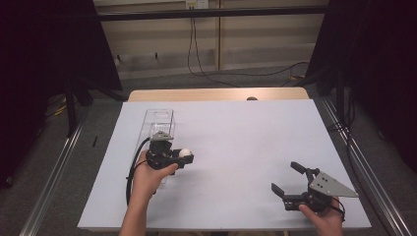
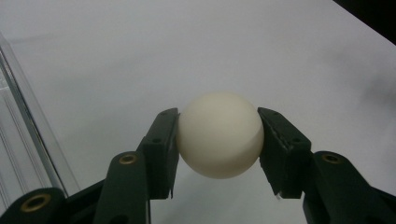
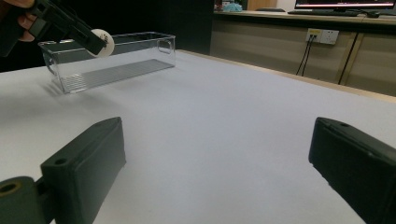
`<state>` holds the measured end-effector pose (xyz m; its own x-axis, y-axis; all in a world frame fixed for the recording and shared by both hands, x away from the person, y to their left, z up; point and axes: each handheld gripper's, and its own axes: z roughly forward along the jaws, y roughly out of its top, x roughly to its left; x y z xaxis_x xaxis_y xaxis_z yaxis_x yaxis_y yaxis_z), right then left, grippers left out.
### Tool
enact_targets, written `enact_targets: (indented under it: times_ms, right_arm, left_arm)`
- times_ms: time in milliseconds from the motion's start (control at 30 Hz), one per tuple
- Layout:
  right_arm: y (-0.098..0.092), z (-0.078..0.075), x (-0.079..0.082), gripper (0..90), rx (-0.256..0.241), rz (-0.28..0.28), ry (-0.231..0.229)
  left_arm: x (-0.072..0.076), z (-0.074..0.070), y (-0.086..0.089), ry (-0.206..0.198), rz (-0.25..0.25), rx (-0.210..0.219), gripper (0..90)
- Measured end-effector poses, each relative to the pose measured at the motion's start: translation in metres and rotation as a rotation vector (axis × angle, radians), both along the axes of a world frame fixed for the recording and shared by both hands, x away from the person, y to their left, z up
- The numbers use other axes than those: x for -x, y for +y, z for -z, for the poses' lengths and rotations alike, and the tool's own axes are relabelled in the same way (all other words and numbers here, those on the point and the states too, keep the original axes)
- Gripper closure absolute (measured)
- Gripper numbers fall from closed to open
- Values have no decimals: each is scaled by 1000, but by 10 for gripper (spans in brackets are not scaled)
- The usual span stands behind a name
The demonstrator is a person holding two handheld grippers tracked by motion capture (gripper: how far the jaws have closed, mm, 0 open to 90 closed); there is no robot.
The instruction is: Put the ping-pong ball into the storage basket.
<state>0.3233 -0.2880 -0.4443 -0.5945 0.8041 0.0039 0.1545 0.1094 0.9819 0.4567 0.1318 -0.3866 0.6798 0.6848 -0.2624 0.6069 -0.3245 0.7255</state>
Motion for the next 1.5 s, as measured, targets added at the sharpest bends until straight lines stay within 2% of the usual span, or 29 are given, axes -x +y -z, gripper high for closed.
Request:
enact_targets:
  times_ms: [100,233,333,467,500,633,1133,1267,1500]
  right_arm:
    - [0,0,0,33,-2,-1,1]
    - [0,0,0,33,-7,1,5]
    - [0,0,0,33,-14,7,6]
    - [0,-1,0,33,-15,7,3]
    - [0,-1,0,33,-16,7,3]
    - [-1,0,-1,33,-15,2,1]
    - [-1,-1,0,33,-15,1,4]
    - [-1,0,0,33,-11,-2,4]
    - [-1,0,-1,33,-10,-4,2]
  left_arm:
    - [0,0,1,2,3,-11,511]
    - [-1,-1,2,1,3,1,511]
    - [-2,-2,3,-4,1,-16,511]
    - [-2,-2,5,1,7,-10,511]
    - [-2,-2,5,-1,-7,-6,511]
    - [-2,-3,6,2,-8,-2,511]
    - [-1,-7,10,-8,-13,-9,511]
    - [0,-8,9,-7,-17,6,511]
    - [-2,-9,12,-8,-14,8,511]
